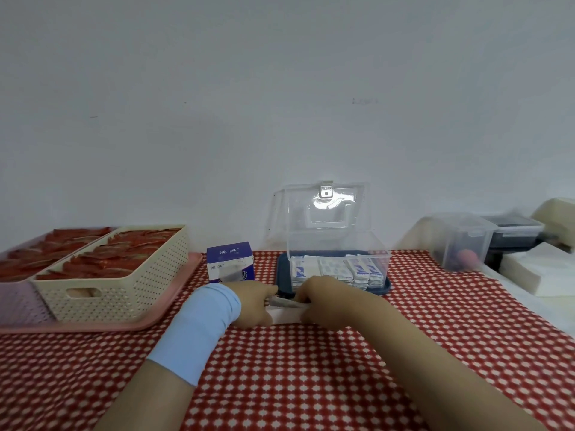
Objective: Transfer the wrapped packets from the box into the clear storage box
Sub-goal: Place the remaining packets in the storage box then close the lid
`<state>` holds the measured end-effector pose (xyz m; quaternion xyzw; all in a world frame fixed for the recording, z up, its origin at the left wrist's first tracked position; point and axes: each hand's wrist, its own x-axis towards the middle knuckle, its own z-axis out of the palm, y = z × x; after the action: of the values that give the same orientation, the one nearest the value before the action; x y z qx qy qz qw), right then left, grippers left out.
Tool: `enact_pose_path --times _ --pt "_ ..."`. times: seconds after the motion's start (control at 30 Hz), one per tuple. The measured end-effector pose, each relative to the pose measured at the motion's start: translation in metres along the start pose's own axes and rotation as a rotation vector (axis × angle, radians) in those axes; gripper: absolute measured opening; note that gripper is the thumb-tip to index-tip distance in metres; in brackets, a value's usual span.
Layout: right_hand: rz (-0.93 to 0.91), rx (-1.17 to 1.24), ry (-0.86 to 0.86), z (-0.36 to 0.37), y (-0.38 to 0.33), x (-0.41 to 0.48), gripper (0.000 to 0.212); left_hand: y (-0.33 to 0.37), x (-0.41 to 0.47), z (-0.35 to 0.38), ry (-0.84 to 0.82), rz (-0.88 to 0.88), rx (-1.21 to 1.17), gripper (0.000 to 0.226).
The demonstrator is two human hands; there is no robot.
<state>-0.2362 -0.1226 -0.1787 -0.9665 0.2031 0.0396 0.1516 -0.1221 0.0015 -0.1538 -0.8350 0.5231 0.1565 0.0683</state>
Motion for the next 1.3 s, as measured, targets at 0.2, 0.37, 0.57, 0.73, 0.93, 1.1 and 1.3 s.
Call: enact_pose_path --times 0.2,0.37,0.57,0.73,0.93,1.1,1.3 --pt "0.015 -0.023 0.032 0.001 0.001 0.0 0.032 0.002 0.003 0.0 0.188 0.037 -0.114 0.037" --pt "0.006 0.009 0.024 -0.001 0.004 -0.001 0.032 -0.008 0.008 0.003 0.293 -0.021 -0.292 0.021" --pt "0.001 0.065 0.035 0.001 0.007 0.001 0.02 -0.011 0.007 0.006 0.466 -0.026 -0.29 0.012" --pt "0.05 0.145 0.045 -0.002 0.013 0.001 0.024 -0.014 -0.006 -0.005 0.561 -0.059 -0.33 0.014" --pt "0.109 0.195 0.065 -0.005 0.021 0.003 0.025 -0.029 -0.02 -0.024 0.316 -0.08 -0.438 0.012" --pt "0.082 0.241 0.149 -0.002 0.015 0.006 0.025 -0.016 -0.01 -0.006 0.203 -0.077 -0.319 0.009" --pt "0.008 0.174 0.063 0.002 0.002 0.002 0.031 -0.01 0.007 0.008 0.29 -0.095 -0.299 0.009"
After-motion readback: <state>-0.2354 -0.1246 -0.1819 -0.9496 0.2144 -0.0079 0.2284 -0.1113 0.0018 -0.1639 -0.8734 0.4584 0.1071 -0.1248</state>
